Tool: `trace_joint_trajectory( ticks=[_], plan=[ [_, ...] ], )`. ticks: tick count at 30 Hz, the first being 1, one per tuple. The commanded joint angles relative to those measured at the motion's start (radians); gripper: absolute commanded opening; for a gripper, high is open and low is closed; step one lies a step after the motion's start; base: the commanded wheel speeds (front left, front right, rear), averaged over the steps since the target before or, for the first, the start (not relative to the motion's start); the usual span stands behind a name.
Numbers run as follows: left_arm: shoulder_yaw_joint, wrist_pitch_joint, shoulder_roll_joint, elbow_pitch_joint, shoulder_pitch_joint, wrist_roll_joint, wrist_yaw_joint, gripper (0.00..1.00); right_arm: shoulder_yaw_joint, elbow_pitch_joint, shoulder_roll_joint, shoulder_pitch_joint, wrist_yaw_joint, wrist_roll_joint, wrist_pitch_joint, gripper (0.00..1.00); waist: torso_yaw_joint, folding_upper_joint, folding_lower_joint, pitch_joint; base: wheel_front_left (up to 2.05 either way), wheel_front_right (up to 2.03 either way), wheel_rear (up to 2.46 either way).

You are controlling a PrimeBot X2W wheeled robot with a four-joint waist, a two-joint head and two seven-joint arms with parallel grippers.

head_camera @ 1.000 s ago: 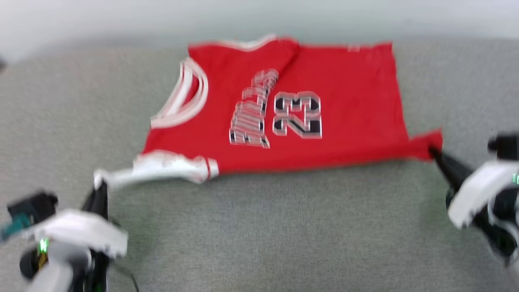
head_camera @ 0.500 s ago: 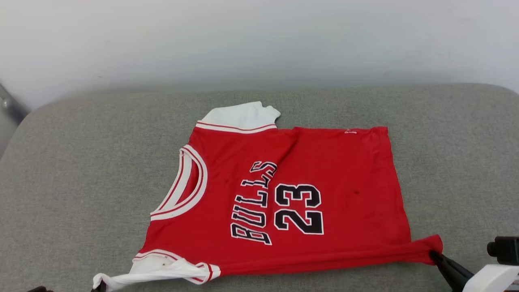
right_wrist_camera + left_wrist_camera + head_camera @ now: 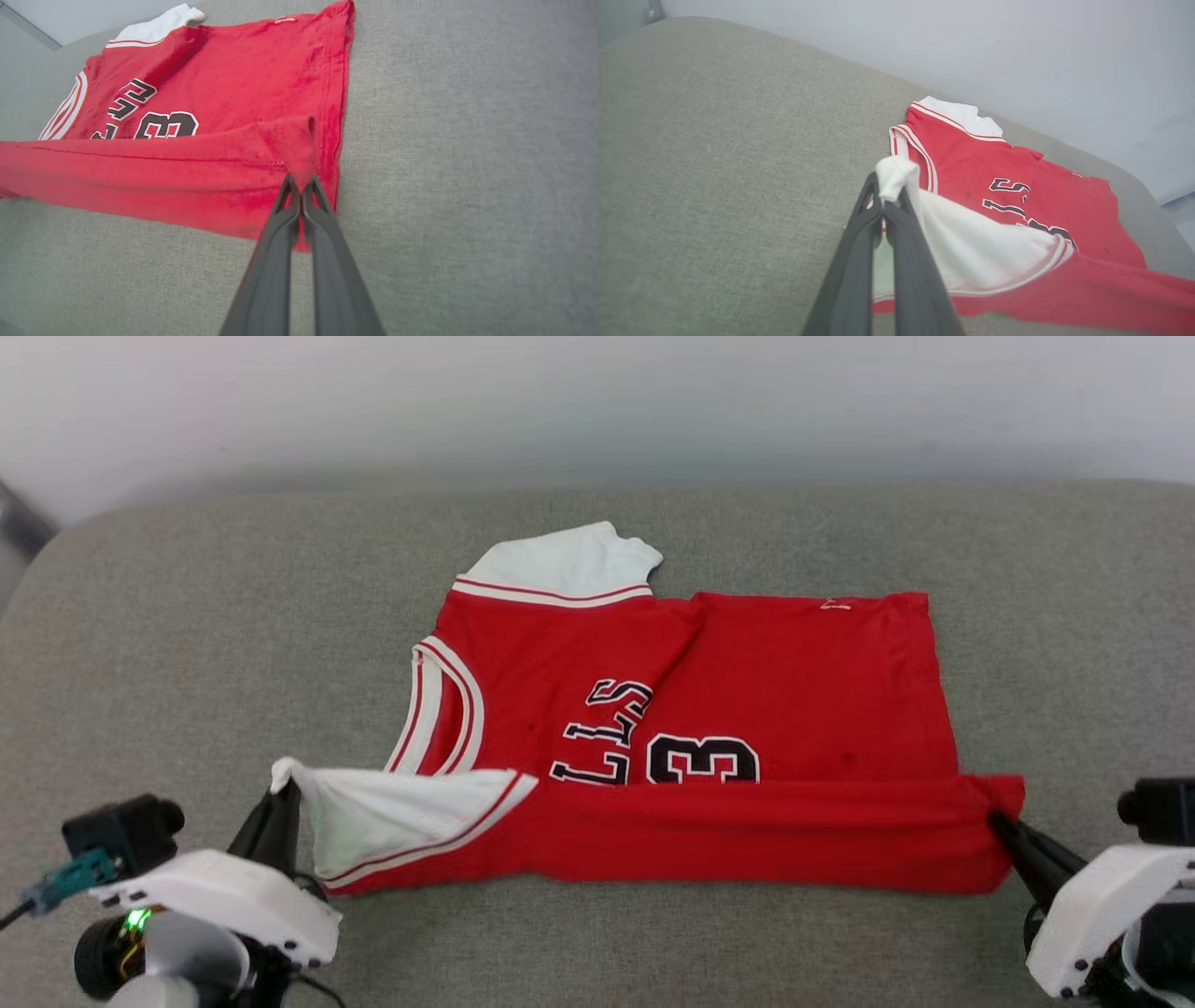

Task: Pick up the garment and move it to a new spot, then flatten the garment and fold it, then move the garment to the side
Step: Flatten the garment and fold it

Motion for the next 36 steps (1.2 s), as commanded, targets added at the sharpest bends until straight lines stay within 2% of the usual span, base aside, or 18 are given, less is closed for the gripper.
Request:
trace_joint_trajectory(
  ticks=[1,7,14,16,17,18,19,20,21,27,32,36],
  plan=[
    [-0.02,-0.003,-0.01,0.053,-0.085,0.017,-0.032,0.0,0.021,0.014,-0.013,-0.062,-0.001,-0.012,0.012,0.0,-0.003,0.0,-0.0001,0.066,0.0,0.0,0.0],
    [-0.058,0.0,-0.04,0.198,-0.244,0.026,-0.104,0.0,0.058,0.087,-0.047,-0.177,-0.001,-0.011,0.016,0.0,-0.004,0.0,-0.0001,0.135,0.0,0.0,0.0],
    [-0.097,0.035,-0.069,0.327,-0.32,0.004,-0.165,0.0,0.102,0.18,-0.049,-0.242,-0.001,0.007,0.003,0.0,-0.006,0.0,-0.0001,0.178,0.0,0.0,0.0],
    [-0.12,0.055,-0.086,0.384,-0.342,-0.009,-0.196,0.0,0.127,0.232,-0.06,-0.263,-0.001,-0.001,-0.021,0.0,-0.007,0.0,-0.0001,0.185,0.0,0.0,0.0],
    [-0.126,0.063,-0.088,0.4,-0.349,-0.012,-0.208,0.25,0.134,0.249,-0.055,-0.271,-0.001,0.002,-0.035,0.01,-0.008,0.0,-0.0001,0.186,0.0,0.0,0.0],
    [-0.128,0.064,-0.091,0.411,-0.356,-0.016,-0.216,0.41,0.139,0.263,-0.048,-0.276,-0.001,0.012,-0.046,0.09,-0.01,0.0,-0.0001,0.185,0.0,0.0,0.0],
    [-0.133,0.07,-0.094,0.425,-0.36,-0.02,-0.225,0.88,0.145,0.277,-0.044,-0.28,-0.001,0.016,-0.06,0.33,-0.011,0.0,-0.0001,0.183,0.0,0.0,0.0],
    [-0.133,0.07,-0.094,0.425,-0.36,-0.02,-0.225,0.88,0.145,0.277,-0.044,-0.28,-0.001,0.016,-0.06,0.33,-0.011,0.0,-0.0001,0.183,0.0,0.0,0.0],
    [-0.135,0.066,-0.099,0.447,-0.363,-0.024,-0.236,1.0,0.161,0.298,-0.046,-0.29,-0.001,0.017,-0.087,1.0,-0.015,0.0,-0.0001,0.171,0.0,0.0,0.0],
    [-0.114,0.044,-0.087,0.471,-0.345,-0.034,-0.242,1.0,0.174,0.3,-0.037,-0.294,-0.001,0.026,-0.189,1.0,-0.025,0.0,-0.0001,0.124,0.0,0.0,0.0],
    [-0.092,0.053,-0.044,0.44,-0.314,-0.042,-0.23,1.0,0.165,0.251,-0.028,-0.259,-0.001,-0.033,-0.316,1.0,-0.033,0.0,-0.0001,0.057,0.0,0.0,0.0],
    [-0.083,0.11,0.005,0.386,-0.279,-0.061,-0.217,1.0,0.144,0.193,-0.002,-0.224,-0.001,-0.104,-0.418,1.0,-0.048,0.0,-0.0001,-0.005,0.0,0.0,0.0]
  ],
)
